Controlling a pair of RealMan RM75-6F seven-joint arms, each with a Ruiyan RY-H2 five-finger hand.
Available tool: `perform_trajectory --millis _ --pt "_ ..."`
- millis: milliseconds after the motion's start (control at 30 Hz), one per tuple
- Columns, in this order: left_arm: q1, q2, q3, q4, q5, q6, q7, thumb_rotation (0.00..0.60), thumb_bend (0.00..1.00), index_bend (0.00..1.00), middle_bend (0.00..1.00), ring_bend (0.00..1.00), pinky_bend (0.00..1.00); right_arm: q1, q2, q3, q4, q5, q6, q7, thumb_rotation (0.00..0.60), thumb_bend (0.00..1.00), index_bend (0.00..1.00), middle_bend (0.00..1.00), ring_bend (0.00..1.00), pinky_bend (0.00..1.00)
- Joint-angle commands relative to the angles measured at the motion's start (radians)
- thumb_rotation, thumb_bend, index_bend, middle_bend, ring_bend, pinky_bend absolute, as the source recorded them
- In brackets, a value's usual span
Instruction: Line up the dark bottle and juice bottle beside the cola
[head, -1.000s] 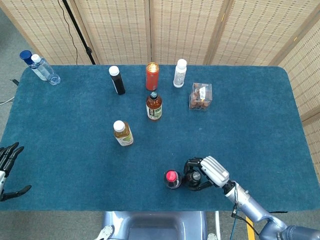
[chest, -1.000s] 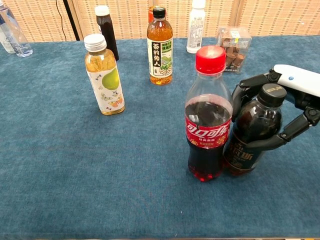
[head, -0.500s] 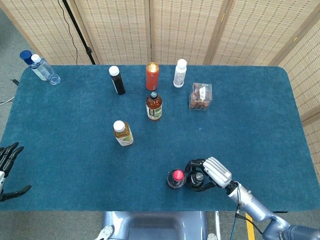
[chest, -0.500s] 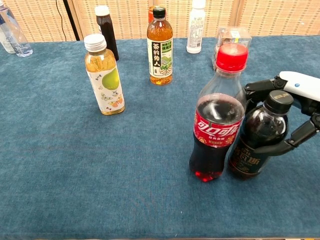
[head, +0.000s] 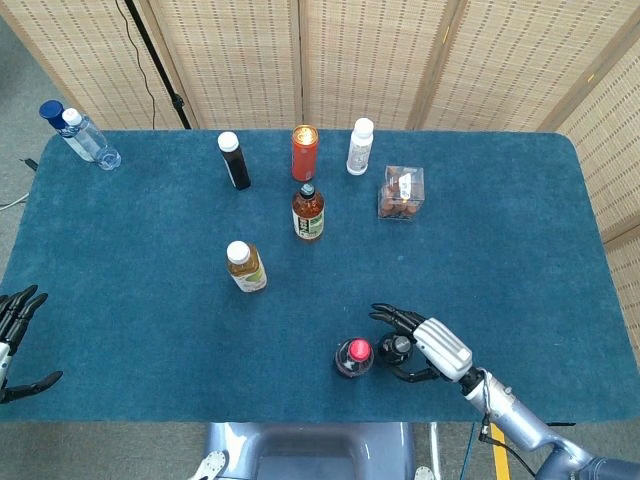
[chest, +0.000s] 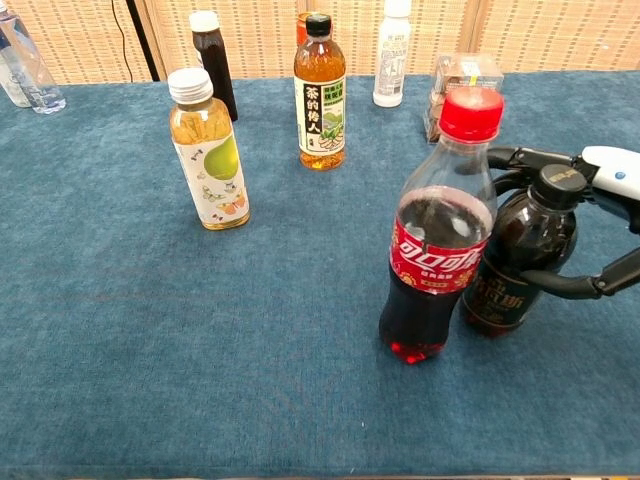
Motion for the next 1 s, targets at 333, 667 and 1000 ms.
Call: perform_trajectory --millis 333,667,1000 --pt "0.002 0.001 0.001 0.001 0.002 0.005 -0.003 0.600 0.00 0.00 0.00 0.00 0.00 -0.036 0.045 -0.010 -0.083 -0.004 0.031 -0.091 0.600 0.41 0.06 0.06 0.16 0.20" --pt "0.006 0.002 0.003 0.005 0.009 0.013 -0.012 0.600 0.00 0.00 0.00 0.00 0.00 -0.031 0.052 -0.017 -0.093 -0.010 0.008 -0.094 0.600 0.40 0.06 0.06 0.16 0.19" --pt "0.005 0.003 0.002 0.008 0.008 0.015 -0.014 0.600 0.00 0.00 0.00 0.00 0.00 -0.027 0.057 -0.027 -0.097 -0.015 -0.010 -0.078 0.600 0.20 0.06 0.03 0.09 0.14"
